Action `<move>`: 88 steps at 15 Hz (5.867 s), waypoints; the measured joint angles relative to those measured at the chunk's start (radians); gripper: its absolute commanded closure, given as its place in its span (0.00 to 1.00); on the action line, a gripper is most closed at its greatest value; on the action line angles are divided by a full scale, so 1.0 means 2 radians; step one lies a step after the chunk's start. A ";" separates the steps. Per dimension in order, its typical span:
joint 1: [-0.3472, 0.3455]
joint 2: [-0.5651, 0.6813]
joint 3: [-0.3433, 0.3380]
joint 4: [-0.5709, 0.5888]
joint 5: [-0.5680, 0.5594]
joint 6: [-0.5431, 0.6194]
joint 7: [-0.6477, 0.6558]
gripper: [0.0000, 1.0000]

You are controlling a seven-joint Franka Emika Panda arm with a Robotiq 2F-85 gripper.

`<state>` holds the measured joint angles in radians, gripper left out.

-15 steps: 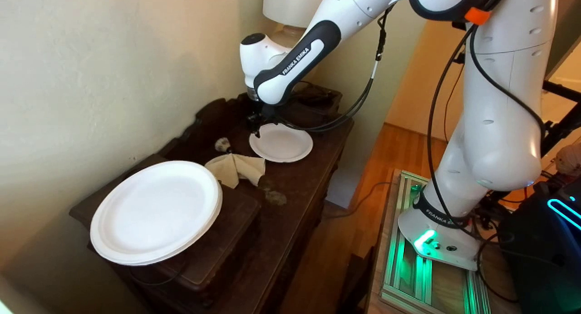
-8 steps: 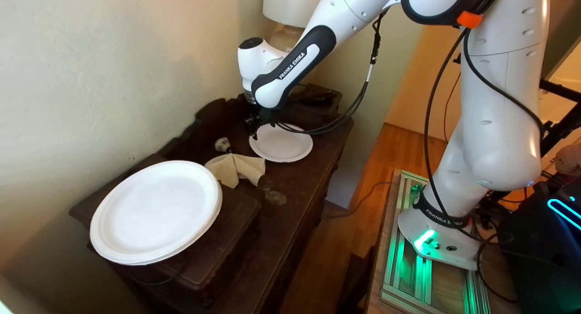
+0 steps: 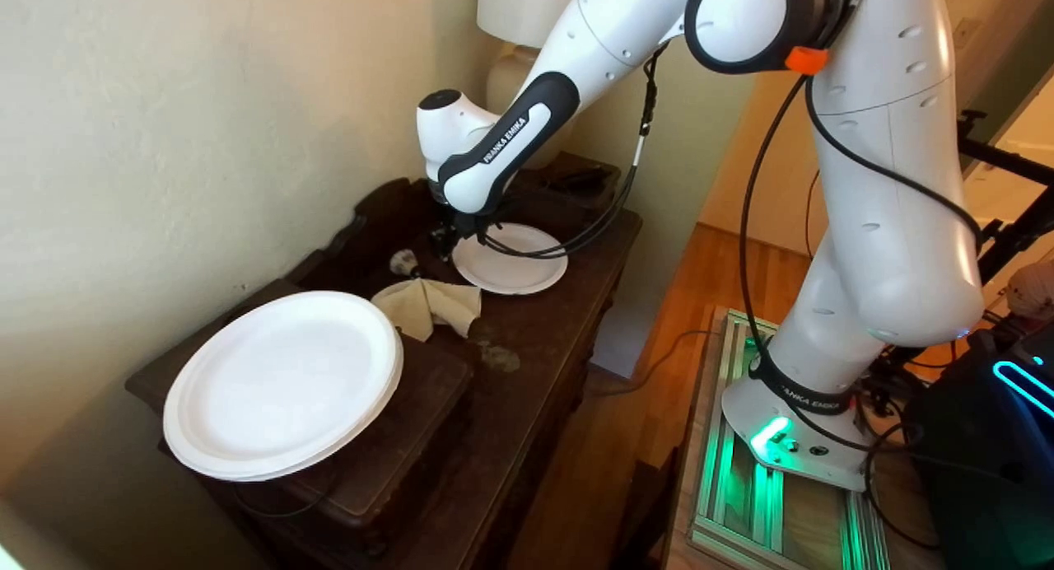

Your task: Put the plates that are on the right on the ones to the left

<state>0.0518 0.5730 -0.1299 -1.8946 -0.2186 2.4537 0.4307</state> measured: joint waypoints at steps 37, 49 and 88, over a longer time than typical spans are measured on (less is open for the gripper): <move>0.071 0.023 -0.043 0.058 -0.044 -0.165 0.047 0.34; 0.069 0.032 -0.041 0.069 -0.047 -0.191 0.058 0.13; 0.118 0.104 -0.015 0.197 -0.087 -0.382 0.071 0.96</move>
<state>0.2883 0.7807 -0.1605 -1.5007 -0.3930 1.6905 0.5730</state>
